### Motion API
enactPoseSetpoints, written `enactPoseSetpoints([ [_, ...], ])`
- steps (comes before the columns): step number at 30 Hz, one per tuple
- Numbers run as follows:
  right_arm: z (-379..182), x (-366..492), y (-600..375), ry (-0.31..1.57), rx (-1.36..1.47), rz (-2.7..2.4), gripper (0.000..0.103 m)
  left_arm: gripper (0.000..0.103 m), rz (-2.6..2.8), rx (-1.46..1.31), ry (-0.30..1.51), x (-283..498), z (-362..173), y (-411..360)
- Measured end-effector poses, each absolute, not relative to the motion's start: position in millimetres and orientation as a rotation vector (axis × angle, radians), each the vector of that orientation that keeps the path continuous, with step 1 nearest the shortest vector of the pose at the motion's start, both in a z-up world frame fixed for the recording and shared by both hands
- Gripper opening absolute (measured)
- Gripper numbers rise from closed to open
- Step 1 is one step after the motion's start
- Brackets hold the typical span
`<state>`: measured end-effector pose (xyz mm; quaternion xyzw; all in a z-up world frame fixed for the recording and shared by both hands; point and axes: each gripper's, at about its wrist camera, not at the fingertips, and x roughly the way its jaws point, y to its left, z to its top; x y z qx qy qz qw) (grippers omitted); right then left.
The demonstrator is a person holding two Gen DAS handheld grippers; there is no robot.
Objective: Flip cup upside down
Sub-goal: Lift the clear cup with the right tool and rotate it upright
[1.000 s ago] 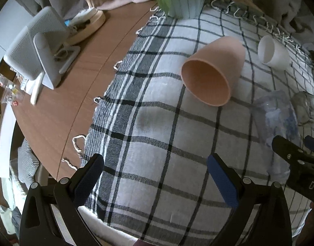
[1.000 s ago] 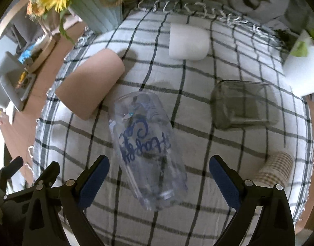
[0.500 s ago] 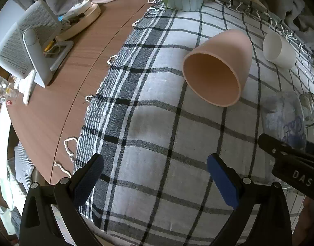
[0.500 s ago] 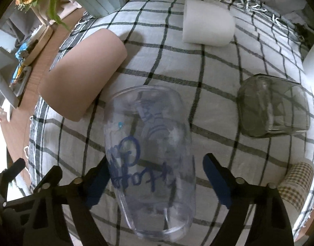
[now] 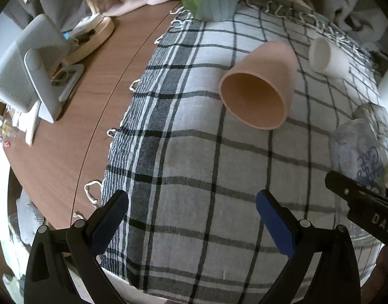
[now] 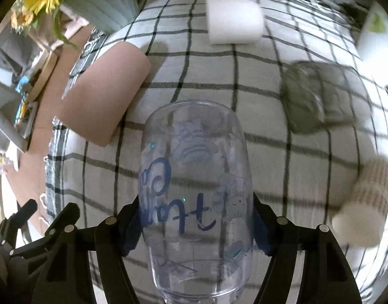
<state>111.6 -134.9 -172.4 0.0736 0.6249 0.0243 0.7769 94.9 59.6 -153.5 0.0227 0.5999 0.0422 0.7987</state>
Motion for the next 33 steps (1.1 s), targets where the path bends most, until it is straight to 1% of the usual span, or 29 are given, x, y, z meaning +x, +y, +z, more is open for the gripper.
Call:
enactPoseSetpoints([
  [8,-160,60,-143,1.306,0.267,-0.035,0.071,0.102,0.023,0.093,1.287,79,-150,60],
  [20,-187,45,-135,1.341,0.299,-0.078,0.071,0.102,0.01,0.17,1.306,68,-163,57],
  [29,-194,50,-127,1.348,0.288,-0.066,0.071,0.102,0.031,0.159,1.319,62,-169,61],
  [31,-195,49,-129,1.355,0.291,-0.057,0.073,0.102,0.037,0.157,1.314,60,-168,61],
  [33,-195,50,-129,1.359,0.311,-0.04,0.078,0.102,0.046,0.155,1.308,59,-166,62],
])
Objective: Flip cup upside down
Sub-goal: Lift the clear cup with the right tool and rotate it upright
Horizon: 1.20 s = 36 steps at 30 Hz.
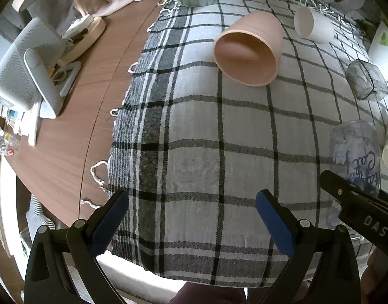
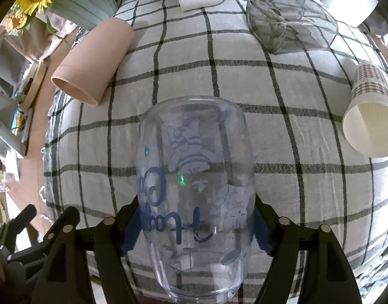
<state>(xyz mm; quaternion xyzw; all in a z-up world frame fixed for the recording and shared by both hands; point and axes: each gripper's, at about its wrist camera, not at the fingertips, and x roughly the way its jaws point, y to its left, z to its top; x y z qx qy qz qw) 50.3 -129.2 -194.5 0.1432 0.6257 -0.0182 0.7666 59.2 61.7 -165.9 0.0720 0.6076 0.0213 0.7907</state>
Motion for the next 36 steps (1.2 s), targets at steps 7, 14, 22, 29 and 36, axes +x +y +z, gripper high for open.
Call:
enactPoseSetpoints([
  [7,-174,46,-134,1.323,0.345,-0.008,0.079,0.102,0.04,0.137,1.299,52,-150,56],
  [14,-126,24,-157,1.214,0.375,-0.026,0.079,0.102,-0.057,0.127,1.266,49,-123,25],
  [22,-102,6,-205,1.123,0.423,-0.124,0.079,0.102,-0.178,0.158,1.247,57,-108,-31],
  [29,-99,-4,-244,1.104,0.463,-0.183,0.079,0.102,-0.262,0.181,1.31,67,-122,-77],
  [36,-108,-5,-267,1.123,0.489,-0.219,0.079,0.102,-0.291,0.213,1.382,82,-145,-106],
])
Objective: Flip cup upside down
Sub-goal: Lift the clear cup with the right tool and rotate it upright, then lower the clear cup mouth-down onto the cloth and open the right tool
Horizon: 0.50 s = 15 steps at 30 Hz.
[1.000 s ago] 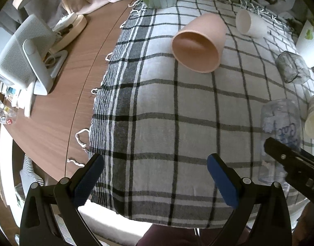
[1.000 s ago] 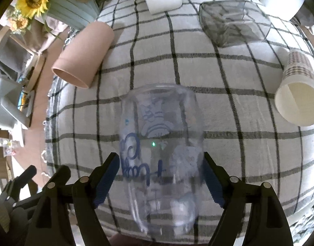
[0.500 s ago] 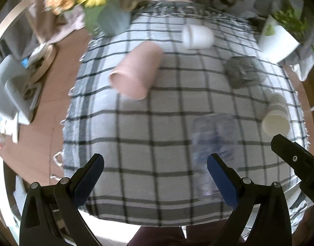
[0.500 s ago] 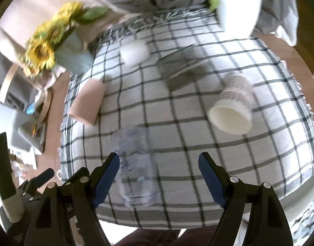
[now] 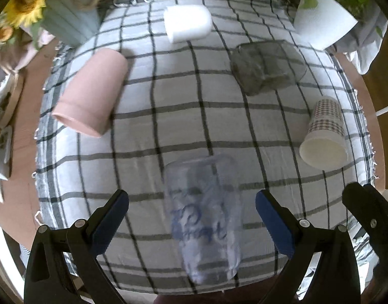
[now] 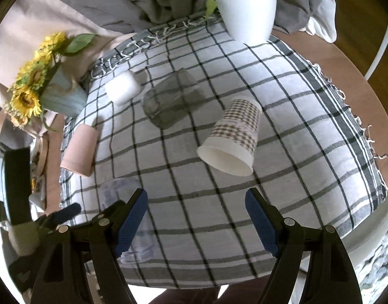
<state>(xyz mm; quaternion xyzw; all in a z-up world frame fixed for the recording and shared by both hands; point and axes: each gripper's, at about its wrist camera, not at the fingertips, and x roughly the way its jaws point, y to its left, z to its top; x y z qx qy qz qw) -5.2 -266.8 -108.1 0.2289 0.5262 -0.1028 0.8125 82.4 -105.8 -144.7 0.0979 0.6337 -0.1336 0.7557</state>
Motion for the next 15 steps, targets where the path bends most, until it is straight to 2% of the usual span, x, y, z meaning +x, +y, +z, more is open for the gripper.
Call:
enactPoseSetpoints([
  [4,-113,-2,-275,1.134,0.512,-0.227,0.079,0.1,-0.292,0.206,1.431,93,-156,-114],
  [7,-113,2,-278,1.126,0.512,-0.234,0.079,0.094,-0.282,0.21,1.463,99,-164,-117],
  [9,-113,4,-280,1.125,0.517,-0.233,0.079,0.083,-0.28,0.203,1.493,101,-168,-118],
  [12,-115,6,-281,1.13,0.522,-0.228,0.079,0.073,-0.276,0.193,1.519,103,-173,-119],
  [15,-117,8,-282,1.134,0.529,-0.227,0.079,0.071,-0.271,0.176,1.525,104,-174,-118],
])
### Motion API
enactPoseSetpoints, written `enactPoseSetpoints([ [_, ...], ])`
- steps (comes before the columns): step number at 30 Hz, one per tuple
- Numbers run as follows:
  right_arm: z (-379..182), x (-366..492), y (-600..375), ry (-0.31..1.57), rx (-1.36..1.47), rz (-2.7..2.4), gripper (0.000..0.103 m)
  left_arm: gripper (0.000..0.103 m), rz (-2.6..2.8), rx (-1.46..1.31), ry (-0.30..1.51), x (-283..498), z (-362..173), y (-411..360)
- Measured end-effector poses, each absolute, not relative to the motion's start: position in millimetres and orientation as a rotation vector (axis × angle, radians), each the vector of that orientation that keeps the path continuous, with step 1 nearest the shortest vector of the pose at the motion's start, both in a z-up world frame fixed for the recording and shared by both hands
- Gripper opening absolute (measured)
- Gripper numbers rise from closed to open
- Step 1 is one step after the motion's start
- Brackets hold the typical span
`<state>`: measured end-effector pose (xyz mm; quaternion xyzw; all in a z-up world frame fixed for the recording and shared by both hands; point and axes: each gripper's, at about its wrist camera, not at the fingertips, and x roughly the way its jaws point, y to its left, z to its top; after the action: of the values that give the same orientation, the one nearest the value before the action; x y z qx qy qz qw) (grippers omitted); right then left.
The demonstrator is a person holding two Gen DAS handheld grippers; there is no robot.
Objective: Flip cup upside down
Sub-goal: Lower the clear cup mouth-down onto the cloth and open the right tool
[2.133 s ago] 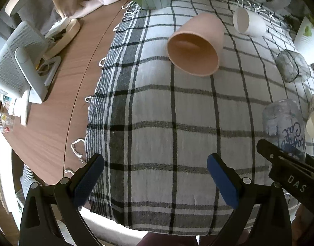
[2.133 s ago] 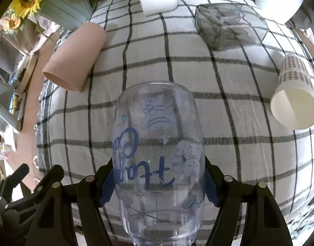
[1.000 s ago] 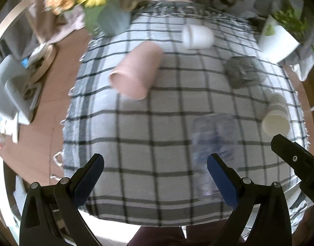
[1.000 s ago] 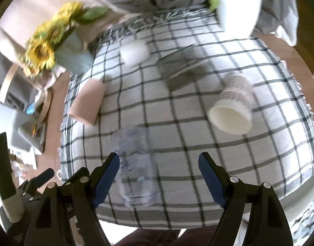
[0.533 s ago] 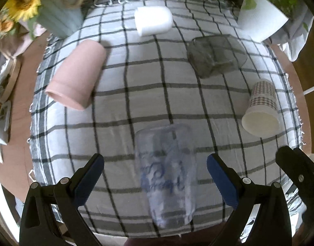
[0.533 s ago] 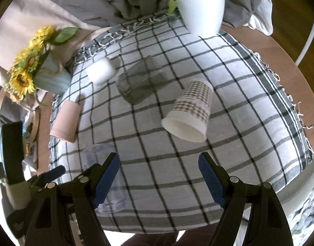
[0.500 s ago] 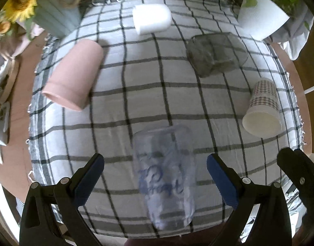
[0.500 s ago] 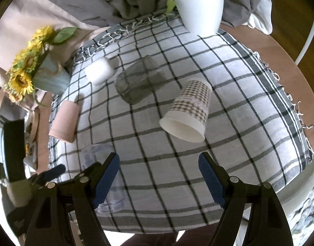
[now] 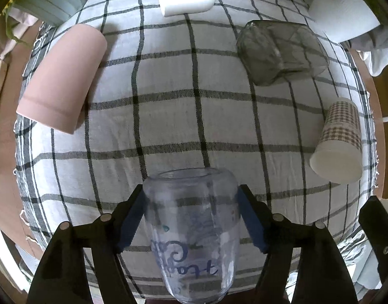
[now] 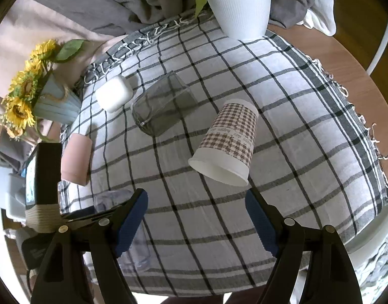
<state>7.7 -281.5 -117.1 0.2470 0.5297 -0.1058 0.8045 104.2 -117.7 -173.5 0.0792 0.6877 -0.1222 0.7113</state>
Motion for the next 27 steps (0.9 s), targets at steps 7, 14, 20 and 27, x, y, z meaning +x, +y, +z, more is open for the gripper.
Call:
enactPoseSetpoints([
  [7,-118,7,-283,1.139,0.553,-0.222,0.079,0.071,-0.257,0.142,1.491,109,-156,-112],
  [14,-100,7,-283,1.082,0.546,-0.209,0.079,0.071,-0.273,0.124,1.384,102,-110,-104],
  [20,-87,3,-283,1.049,0.528,-0.206,0.079,0.071,-0.3,0.116,1.364,83,-102,-102],
  [27,-87,-5,-282,1.054,0.502,-0.205,0.079,0.071,-0.302,0.121,1.35,65,-102,-105],
])
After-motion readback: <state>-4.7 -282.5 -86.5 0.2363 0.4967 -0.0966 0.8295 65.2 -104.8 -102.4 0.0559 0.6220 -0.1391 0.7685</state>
